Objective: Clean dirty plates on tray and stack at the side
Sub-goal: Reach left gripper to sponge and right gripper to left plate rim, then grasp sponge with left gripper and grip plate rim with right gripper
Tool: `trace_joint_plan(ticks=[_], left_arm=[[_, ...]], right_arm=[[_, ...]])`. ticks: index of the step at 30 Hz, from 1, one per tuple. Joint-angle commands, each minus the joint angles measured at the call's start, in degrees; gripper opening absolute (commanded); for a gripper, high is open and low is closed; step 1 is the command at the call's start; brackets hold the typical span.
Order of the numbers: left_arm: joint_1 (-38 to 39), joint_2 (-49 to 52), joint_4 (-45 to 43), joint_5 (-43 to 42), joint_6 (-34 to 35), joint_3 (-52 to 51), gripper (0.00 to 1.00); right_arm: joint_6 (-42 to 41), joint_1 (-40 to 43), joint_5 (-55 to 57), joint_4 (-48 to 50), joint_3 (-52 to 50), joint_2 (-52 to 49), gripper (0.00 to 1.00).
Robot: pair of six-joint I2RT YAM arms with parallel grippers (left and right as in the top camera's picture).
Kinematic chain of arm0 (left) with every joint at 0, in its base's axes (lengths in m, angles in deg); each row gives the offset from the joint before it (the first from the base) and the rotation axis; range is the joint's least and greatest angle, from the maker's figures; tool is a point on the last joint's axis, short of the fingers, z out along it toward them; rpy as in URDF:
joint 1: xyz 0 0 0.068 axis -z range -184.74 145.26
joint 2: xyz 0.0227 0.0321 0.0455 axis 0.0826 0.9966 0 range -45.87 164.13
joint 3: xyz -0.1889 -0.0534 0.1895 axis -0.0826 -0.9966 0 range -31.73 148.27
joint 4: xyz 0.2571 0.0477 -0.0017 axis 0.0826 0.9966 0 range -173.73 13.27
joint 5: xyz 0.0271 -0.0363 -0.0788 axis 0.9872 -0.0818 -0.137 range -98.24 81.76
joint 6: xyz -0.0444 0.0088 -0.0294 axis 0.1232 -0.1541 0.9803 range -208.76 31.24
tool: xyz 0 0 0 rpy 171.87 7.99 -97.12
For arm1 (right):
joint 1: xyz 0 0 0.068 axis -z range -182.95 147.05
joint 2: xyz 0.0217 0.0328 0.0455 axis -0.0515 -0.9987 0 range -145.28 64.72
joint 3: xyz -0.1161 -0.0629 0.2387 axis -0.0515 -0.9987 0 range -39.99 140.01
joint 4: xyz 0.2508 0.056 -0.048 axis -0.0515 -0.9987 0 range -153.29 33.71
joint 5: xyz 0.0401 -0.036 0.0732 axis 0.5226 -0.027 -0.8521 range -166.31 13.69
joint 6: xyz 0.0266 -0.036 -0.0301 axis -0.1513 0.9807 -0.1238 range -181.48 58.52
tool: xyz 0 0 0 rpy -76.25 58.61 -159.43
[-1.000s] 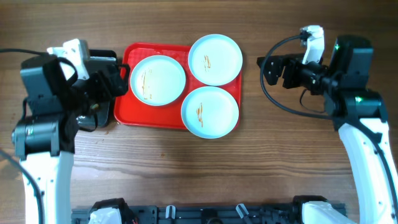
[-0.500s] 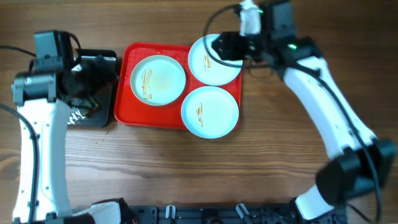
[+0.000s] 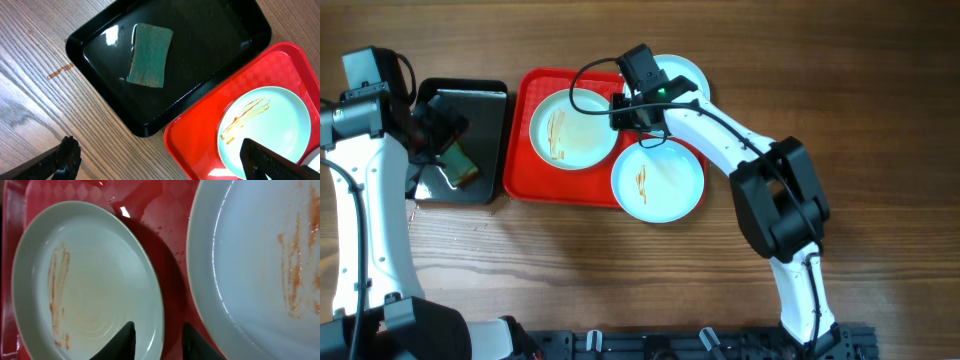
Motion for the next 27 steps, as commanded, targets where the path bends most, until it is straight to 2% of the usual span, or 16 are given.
trace_joint_plan(ticks=[1,7,10,12,14,16,18,21,22,24,25,27], left_arm=[[-0.48,1.07,-0.39,1.01,0.98,0.98,1.0],[-0.76,6.21,-0.81,0.98,1.01,0.96,1.0],[-2.16,10.75,-2.1,1.01,3.89,0.96,0.99],[-3.13,13.27,-2.51,0.96,4.22,0.94,0.98],[-3.56,16.83,-4.59,0.94,3.91,0.94,0.92],[-3.56,19.54,-6.1,0.96,3.72,0.94,0.91],[-3.56,22.32,-8.2,0.9,0.48,0.94,0.89],[-3.58,26.91,-13.46,0.98,-8.02,0.94,0.85],[-3.56,28.11,-15.02,1.01,-8.35,0.94,0.84],[-3.52,29.83,-17.44,0.96,-8.33,0.94,0.76],[-3.52,30.95,-18.62,0.98,-8.33,0.94,0.56],[-3.54,32.13,-18.69,1.01,-8.33,0.94,0.45]], right_arm=[[-1.07,-0.83,1.2,0.9,1.46,-2.14,0.27],[-2.8,-1.27,0.74,2.56,1.44,-4.94,0.2],[-3.19,-1.68,0.76,2.71,1.44,-5.6,0.04],[-3.15,-1.68,0.76,2.69,1.44,-5.6,0.04],[-2.97,-1.68,0.74,2.6,1.44,-5.6,0.04],[-2.95,-1.66,0.74,2.62,1.44,-5.6,0.04],[-2.58,-1.68,0.72,2.58,1.46,-5.6,0.04],[-2.58,-1.66,0.72,2.58,1.44,-5.6,0.04],[-2.56,-1.68,0.72,2.62,1.46,-5.6,0.04],[-2.56,-1.68,0.74,2.64,1.46,-5.6,0.04],[-2.54,-1.68,0.76,2.67,1.46,-5.6,0.04],[-2.54,-1.68,0.76,2.67,1.44,-5.6,0.04]])
